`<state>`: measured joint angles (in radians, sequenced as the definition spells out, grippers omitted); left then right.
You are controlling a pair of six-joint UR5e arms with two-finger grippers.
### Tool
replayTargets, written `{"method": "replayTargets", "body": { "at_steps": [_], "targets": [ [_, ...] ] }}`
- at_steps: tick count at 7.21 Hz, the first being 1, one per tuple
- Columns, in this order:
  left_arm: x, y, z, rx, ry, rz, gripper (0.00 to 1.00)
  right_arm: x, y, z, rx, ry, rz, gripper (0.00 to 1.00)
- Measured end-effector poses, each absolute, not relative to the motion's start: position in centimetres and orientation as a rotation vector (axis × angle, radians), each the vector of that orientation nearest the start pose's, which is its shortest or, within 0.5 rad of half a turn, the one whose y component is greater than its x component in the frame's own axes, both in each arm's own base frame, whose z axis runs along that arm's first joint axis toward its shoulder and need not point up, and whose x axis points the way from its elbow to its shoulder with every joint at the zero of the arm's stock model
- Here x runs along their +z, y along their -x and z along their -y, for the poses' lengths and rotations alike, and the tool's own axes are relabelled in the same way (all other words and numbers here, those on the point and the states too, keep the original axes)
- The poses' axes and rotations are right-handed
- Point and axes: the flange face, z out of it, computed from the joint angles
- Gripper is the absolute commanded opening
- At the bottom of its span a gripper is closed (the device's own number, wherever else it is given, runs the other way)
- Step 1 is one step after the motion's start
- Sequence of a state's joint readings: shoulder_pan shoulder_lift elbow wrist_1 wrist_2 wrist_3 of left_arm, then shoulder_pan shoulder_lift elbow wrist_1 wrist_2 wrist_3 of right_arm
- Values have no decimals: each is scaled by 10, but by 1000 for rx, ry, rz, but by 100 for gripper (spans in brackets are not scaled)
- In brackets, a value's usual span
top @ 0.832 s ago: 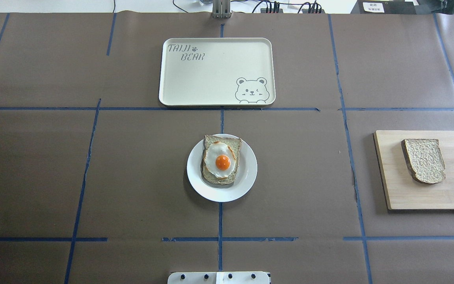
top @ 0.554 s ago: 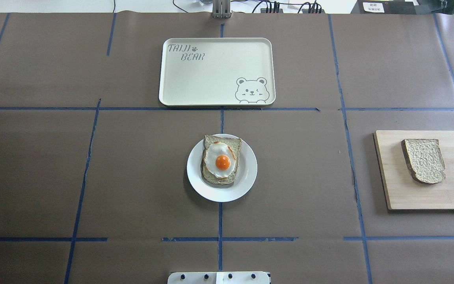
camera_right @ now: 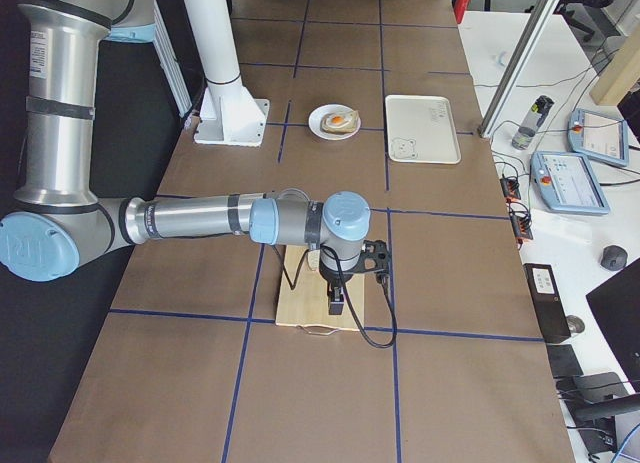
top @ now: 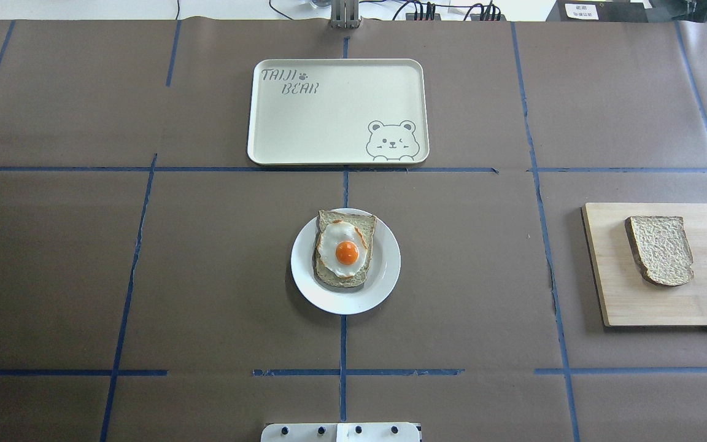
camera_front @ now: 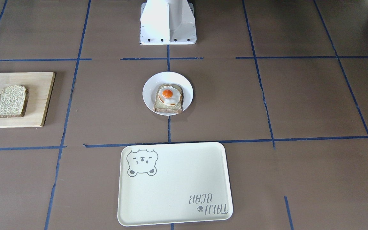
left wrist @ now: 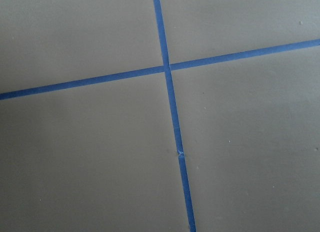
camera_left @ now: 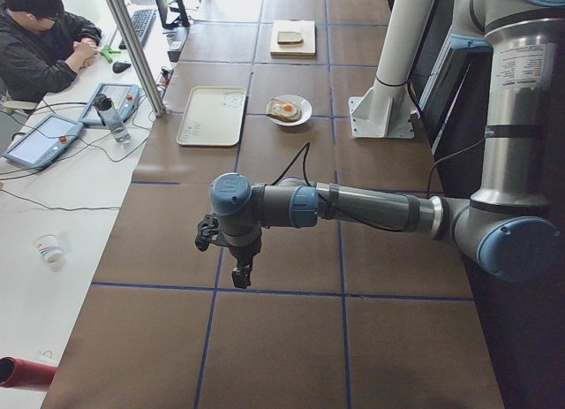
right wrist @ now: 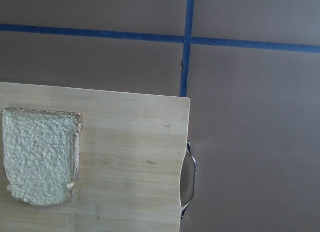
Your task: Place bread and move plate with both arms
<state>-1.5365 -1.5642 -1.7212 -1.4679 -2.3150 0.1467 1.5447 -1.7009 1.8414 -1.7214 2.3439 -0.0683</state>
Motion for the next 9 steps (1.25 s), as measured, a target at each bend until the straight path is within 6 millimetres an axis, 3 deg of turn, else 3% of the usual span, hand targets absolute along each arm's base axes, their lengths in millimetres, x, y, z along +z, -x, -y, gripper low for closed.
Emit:
{"method": "replayTargets", "body": {
  "at_steps": [2,4,6,7,9],
  "targets": [
    [589,46,506,214,-153,-739,100,592,-51,437,-90,-23,789,100],
    [590,40,516,213,-153,-744,100,574,-46,442,-121,-69,796,100],
    [586,37,520,215,-159,-746,100,562,-16,445,-129,-107,806,100],
    [585,37,521,216,-161,-747,100,568,2,443,-95,-115,822,100],
    [583,37,521,218,-166,-747,100,610,36,441,-42,-166,903,100]
  ]
}}
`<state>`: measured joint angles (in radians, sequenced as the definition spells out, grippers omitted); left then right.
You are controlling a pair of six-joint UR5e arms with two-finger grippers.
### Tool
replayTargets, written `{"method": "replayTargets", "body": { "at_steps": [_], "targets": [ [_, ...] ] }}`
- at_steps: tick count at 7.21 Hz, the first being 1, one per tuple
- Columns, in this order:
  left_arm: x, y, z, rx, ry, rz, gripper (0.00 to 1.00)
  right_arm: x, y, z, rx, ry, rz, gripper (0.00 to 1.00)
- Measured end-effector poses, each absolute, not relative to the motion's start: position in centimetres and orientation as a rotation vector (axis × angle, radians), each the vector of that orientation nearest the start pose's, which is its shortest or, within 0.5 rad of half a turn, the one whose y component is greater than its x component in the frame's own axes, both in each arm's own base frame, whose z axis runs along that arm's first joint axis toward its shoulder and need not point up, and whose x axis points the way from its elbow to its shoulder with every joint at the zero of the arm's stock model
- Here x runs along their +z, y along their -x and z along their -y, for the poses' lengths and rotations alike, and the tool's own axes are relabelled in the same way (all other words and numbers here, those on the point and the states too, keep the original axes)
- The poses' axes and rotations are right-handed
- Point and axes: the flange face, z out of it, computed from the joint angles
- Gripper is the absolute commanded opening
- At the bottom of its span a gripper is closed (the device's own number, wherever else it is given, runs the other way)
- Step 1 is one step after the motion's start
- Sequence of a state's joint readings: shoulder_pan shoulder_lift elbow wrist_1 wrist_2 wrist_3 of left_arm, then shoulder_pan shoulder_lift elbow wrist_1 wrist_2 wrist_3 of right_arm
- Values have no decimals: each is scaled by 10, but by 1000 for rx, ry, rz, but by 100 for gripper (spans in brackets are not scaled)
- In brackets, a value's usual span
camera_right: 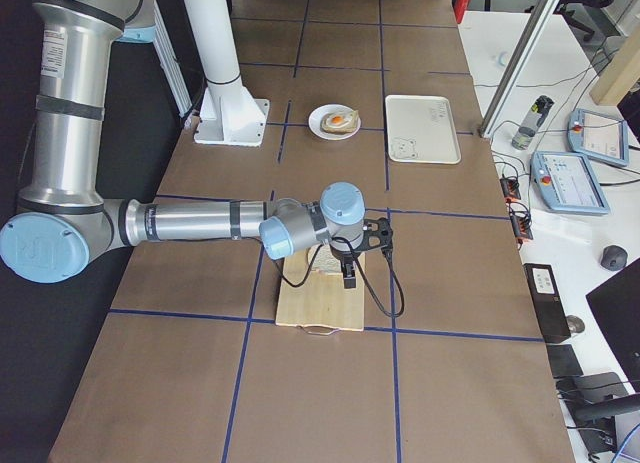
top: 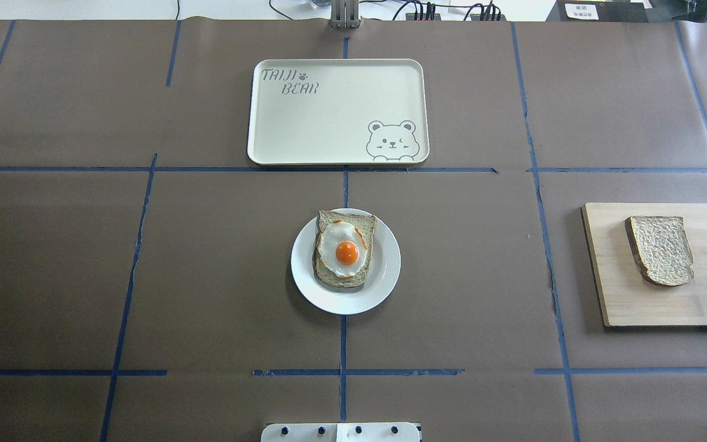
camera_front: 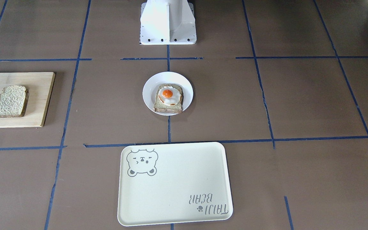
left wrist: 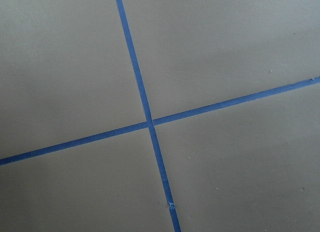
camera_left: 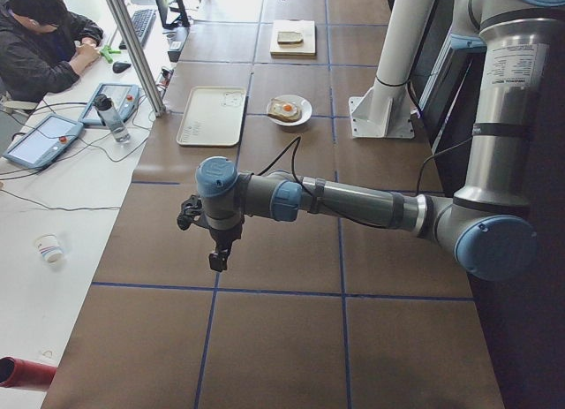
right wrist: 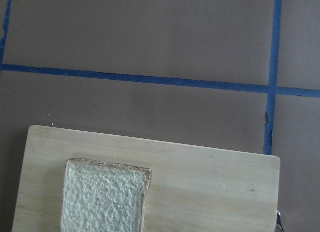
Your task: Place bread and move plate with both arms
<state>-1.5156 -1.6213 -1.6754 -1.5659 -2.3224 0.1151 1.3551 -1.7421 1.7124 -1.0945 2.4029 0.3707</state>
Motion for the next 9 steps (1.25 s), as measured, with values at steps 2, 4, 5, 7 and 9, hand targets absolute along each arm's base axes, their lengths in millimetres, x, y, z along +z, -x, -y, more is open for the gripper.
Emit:
{"method": "replayTargets", "body": {
  "at_steps": [2,4,5,7,9],
  "targets": [
    [584,37,522,222,-175,-747,100,640,62,433,19,-186,990,100],
    [584,36,522,224,-178,-747,100,643,86,426,22,-179,1033,100],
    [584,36,522,224,-179,-747,100,646,97,424,11,-169,1035,100],
    [583,36,522,226,-180,-747,100,650,124,420,-15,-161,1002,98],
    [583,36,522,227,-181,-748,100,652,135,418,-31,-158,989,87]
  ]
}}
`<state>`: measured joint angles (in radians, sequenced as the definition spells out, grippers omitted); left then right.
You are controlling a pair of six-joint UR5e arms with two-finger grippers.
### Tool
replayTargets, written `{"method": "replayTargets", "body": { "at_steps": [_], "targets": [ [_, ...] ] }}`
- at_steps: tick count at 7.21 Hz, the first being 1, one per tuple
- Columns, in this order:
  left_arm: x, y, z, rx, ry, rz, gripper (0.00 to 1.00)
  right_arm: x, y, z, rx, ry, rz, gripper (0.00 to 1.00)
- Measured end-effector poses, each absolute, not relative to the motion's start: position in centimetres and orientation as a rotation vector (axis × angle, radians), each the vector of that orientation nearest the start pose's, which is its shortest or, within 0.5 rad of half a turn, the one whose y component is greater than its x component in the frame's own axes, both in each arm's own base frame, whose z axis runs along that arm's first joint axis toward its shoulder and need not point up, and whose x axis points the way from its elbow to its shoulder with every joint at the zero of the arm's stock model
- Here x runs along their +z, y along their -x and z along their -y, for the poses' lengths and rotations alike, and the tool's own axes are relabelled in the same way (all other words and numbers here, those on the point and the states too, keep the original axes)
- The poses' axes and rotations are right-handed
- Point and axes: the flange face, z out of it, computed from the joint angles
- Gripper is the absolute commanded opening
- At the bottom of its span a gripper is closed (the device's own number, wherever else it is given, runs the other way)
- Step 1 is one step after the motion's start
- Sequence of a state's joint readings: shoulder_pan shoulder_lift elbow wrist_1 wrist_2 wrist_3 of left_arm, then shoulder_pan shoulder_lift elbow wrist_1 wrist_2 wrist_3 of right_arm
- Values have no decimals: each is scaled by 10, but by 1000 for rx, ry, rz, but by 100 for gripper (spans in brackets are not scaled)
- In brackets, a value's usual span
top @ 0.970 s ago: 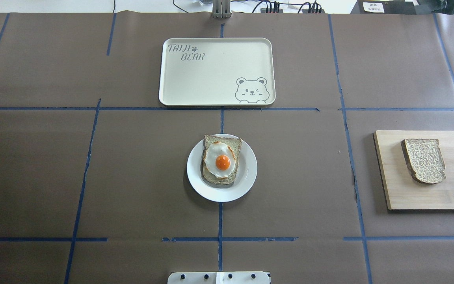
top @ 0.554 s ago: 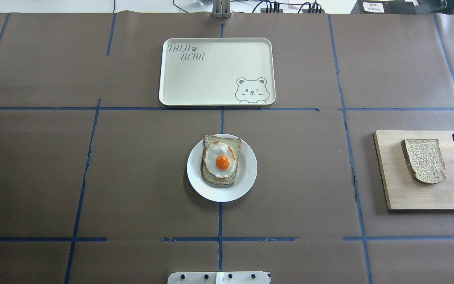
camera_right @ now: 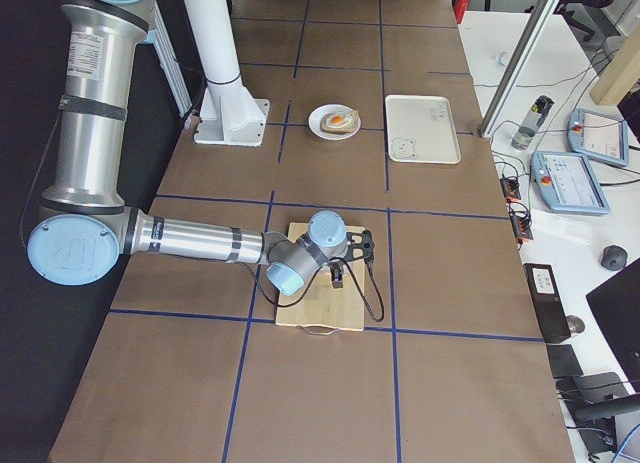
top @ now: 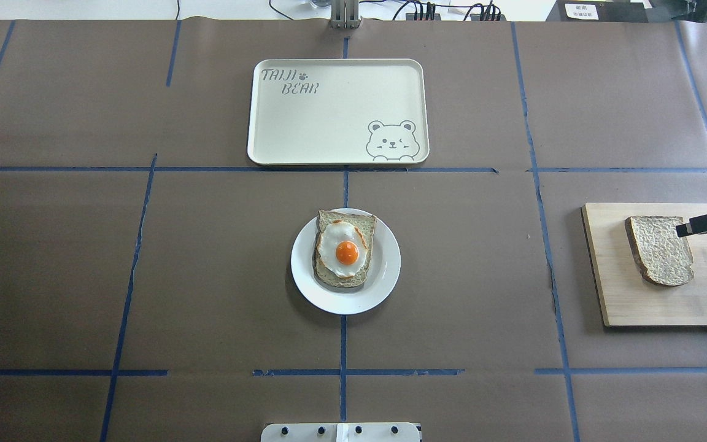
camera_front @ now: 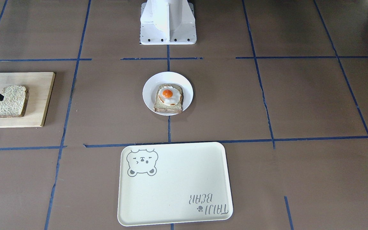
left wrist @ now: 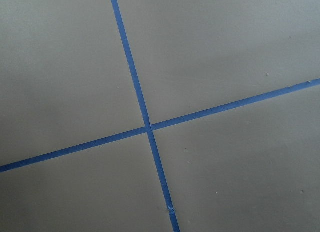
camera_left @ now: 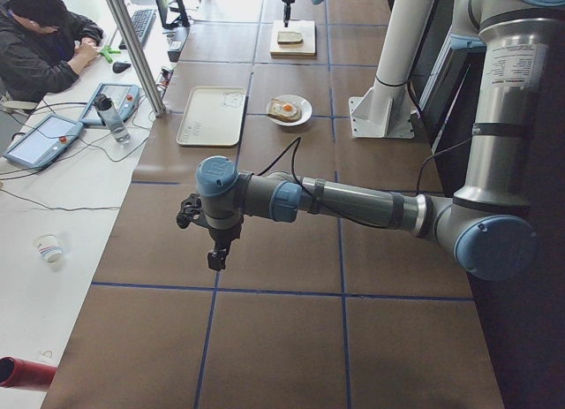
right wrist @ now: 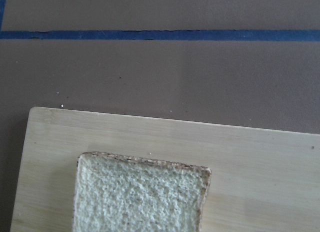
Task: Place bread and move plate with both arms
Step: 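Lower the right gripper onto the bread slice on the bamboo board and grasp it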
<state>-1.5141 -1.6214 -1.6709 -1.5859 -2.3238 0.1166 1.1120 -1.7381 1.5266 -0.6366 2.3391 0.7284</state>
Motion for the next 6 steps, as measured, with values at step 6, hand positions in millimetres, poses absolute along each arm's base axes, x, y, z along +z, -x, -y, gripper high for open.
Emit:
{"method": "replayTargets", "body": {
  "at_steps": [6],
  "targets": [
    [585,36,522,226,-178,-748,100,668,148,415,-44,-118,975,59]
  ]
}}
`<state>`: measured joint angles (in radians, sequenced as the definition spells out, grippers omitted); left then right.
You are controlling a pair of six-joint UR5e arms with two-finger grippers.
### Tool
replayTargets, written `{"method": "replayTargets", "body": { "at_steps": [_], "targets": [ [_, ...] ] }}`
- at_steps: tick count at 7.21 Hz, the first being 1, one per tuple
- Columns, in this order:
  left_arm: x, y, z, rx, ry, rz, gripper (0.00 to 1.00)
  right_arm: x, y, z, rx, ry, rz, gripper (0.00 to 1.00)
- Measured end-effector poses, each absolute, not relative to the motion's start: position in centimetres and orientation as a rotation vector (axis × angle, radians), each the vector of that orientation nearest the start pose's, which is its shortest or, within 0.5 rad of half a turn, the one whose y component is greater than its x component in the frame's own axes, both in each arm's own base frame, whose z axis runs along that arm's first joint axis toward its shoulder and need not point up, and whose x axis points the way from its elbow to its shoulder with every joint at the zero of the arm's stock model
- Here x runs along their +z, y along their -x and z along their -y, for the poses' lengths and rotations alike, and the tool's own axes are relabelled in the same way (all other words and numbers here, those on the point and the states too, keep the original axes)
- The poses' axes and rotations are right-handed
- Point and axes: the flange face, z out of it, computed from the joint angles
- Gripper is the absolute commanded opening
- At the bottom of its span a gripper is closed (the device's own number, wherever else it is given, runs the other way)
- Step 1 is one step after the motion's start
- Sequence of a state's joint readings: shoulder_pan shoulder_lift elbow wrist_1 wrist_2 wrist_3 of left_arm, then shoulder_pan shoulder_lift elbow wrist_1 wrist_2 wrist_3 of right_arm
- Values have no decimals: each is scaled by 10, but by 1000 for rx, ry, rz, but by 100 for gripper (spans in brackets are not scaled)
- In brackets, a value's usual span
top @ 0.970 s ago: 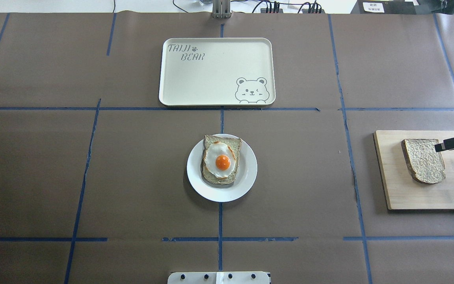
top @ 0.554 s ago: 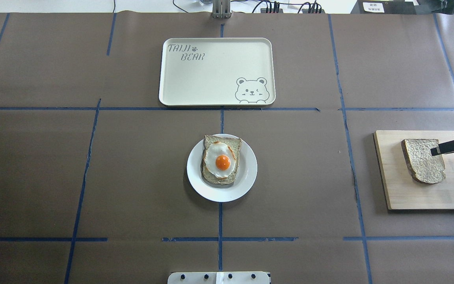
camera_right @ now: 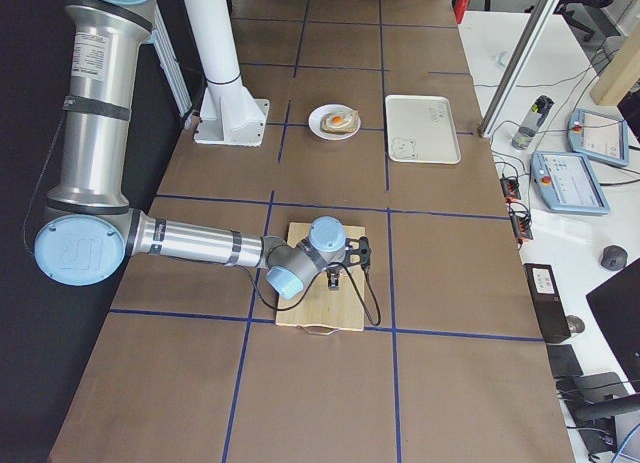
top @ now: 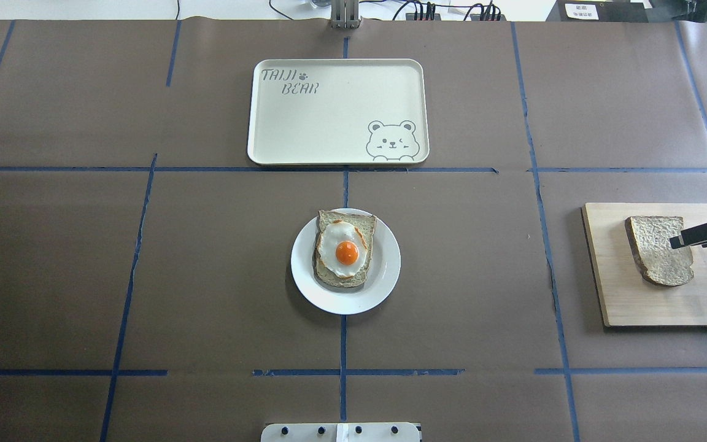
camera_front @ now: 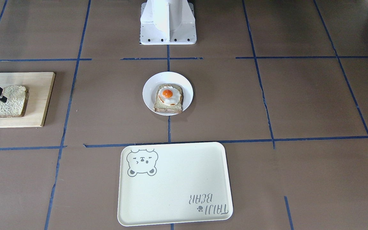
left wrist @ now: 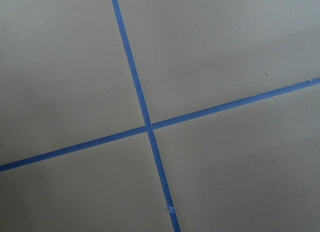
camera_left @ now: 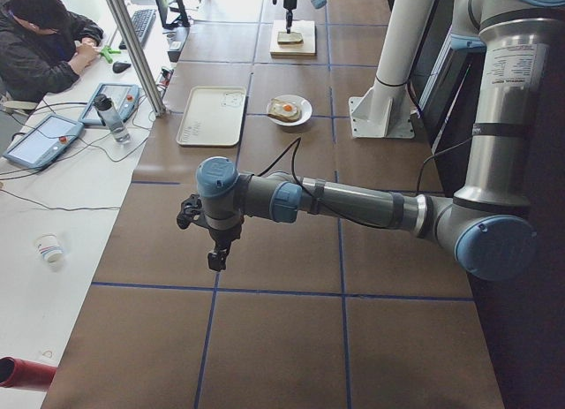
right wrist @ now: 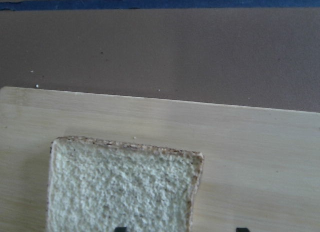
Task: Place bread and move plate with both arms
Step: 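Lower the right gripper onto the bread slice on the bamboo board and grasp it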
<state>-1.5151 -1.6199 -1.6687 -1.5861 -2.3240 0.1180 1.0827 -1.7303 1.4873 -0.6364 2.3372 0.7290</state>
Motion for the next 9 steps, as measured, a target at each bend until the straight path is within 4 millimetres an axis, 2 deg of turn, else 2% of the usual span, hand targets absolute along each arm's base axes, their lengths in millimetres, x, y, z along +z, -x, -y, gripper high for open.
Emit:
{"method": "replayTargets", "body": {
  "at_steps": [4,6,9],
  "targets": [
    [586,36,522,227,-177,-748,100,661,152,420,-53,-127,984,55],
    [586,36,522,227,-177,-748,100,661,152,420,-53,-129,984,44],
    [585,36,522,227,-178,-749,100,661,155,419,-59,-128,982,43]
  ]
}}
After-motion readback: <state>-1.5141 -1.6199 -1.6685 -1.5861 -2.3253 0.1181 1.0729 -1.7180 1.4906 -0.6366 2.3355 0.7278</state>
